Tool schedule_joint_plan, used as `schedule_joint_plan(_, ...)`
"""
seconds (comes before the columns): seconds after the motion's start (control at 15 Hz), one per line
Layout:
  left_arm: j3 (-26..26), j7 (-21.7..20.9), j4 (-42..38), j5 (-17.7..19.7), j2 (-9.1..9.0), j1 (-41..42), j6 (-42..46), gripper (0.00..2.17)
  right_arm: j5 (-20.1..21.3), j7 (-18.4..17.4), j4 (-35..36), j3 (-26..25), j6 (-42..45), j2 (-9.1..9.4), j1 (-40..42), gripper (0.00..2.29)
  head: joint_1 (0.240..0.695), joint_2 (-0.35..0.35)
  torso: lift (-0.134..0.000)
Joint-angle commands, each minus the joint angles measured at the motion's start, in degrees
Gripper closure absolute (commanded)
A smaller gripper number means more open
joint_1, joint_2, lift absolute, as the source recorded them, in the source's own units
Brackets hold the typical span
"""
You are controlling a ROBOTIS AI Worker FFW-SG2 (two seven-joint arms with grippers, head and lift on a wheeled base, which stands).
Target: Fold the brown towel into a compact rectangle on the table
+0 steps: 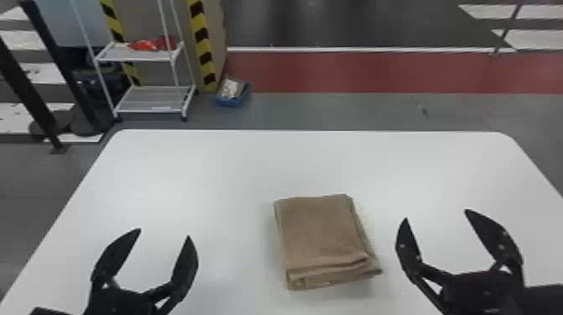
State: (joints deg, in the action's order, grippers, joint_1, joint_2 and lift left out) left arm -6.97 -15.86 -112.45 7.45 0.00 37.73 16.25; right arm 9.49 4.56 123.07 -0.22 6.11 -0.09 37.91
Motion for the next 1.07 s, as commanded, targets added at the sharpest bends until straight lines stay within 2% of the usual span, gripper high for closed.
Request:
schedule_joint_plan(0.0, -0.06, 0.31, -0.66, -0.33, -0.15, 1.12, 0.49, 0.08, -0.35, -0.07, -2.14, -0.04, 1.83, 0.14, -0.20, 0.09, 0.695, 0.049, -0.124)
schedule_joint_plan(0.33, 0.47, 1.45, -2.07, -1.65, -0.15, 2.52, 0.49, 0.08, -0.53, -0.07, -2.93, -0.04, 2.36, 0.14, -0.11, 0.09, 0.695, 0.056, -0.124)
schedule_joint_plan(1.0, 0.47, 1.80, -2.24, -1.65, -0.15, 2.96, 1.90, 0.08, -0.88, -0.07, -3.19, -0.13, 2.54, 0.14, -0.29, 0.09, 0.695, 0.053, -0.124)
